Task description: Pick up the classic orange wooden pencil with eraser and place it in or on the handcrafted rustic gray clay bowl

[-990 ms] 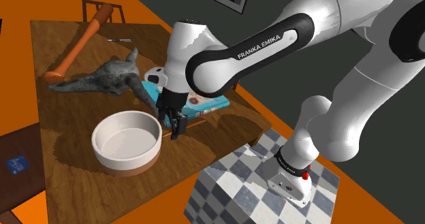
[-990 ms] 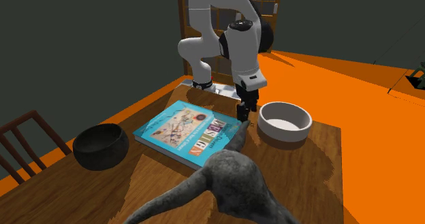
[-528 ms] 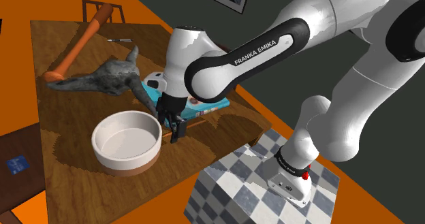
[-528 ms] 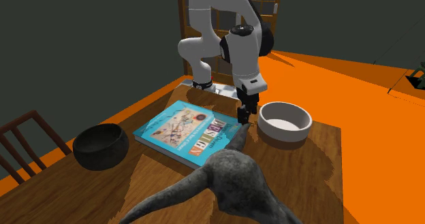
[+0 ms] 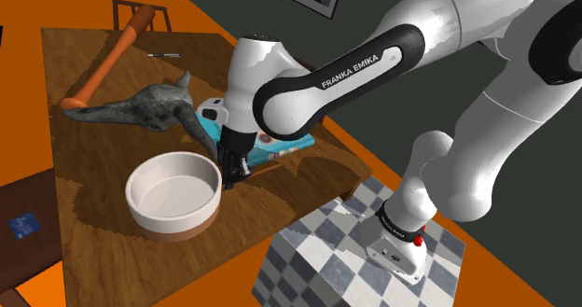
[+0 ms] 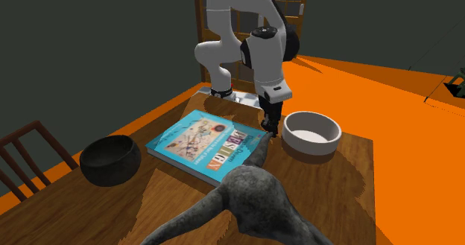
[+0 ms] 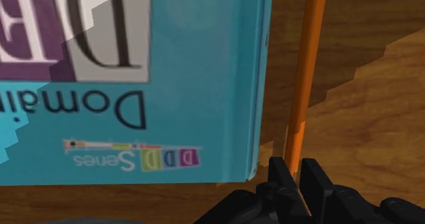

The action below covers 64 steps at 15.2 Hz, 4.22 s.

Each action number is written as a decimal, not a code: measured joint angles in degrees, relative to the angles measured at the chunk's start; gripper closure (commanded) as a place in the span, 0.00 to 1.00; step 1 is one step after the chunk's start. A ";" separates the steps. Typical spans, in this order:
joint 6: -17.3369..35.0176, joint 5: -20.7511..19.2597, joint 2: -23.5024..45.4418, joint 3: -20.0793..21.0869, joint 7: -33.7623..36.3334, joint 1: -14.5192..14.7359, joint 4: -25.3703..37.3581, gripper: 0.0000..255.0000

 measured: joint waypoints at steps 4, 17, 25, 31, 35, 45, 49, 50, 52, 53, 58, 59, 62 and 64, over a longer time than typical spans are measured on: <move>-0.48 -0.02 -0.06 -0.02 -0.10 -0.03 0.14 1.00; -10.24 -1.24 -5.84 -0.34 1.83 -0.36 3.92 1.00; -16.51 -1.93 -8.12 -0.52 3.04 -0.54 8.00 1.00; -21.02 -2.34 -9.51 -0.73 3.72 -0.70 11.14 1.00; -24.09 -2.56 -10.32 -0.86 4.18 -0.79 13.43 1.00; -28.80 -3.90 -5.71 -7.20 -5.53 -5.53 20.85 1.00; -30.50 -4.09 -1.65 -9.91 -10.20 -7.77 25.73 1.00; -30.65 -4.08 -0.42 -10.59 -11.48 -8.38 26.90 1.00; -31.90 -4.05 1.51 -11.90 -13.84 -9.63 29.60 1.00; -32.70 -4.00 2.57 -12.61 -15.16 -10.36 31.19 1.00; -35.71 -3.21 9.62 -15.29 -20.79 -13.65 40.12 1.00; -36.81 -3.03 11.05 -15.71 -21.67 -14.30 42.45 1.00; -39.12 -2.31 15.28 -16.94 -24.75 -16.59 48.31 1.00; -41.84 -1.53 19.97 -17.60 -26.60 -18.45 55.27 1.00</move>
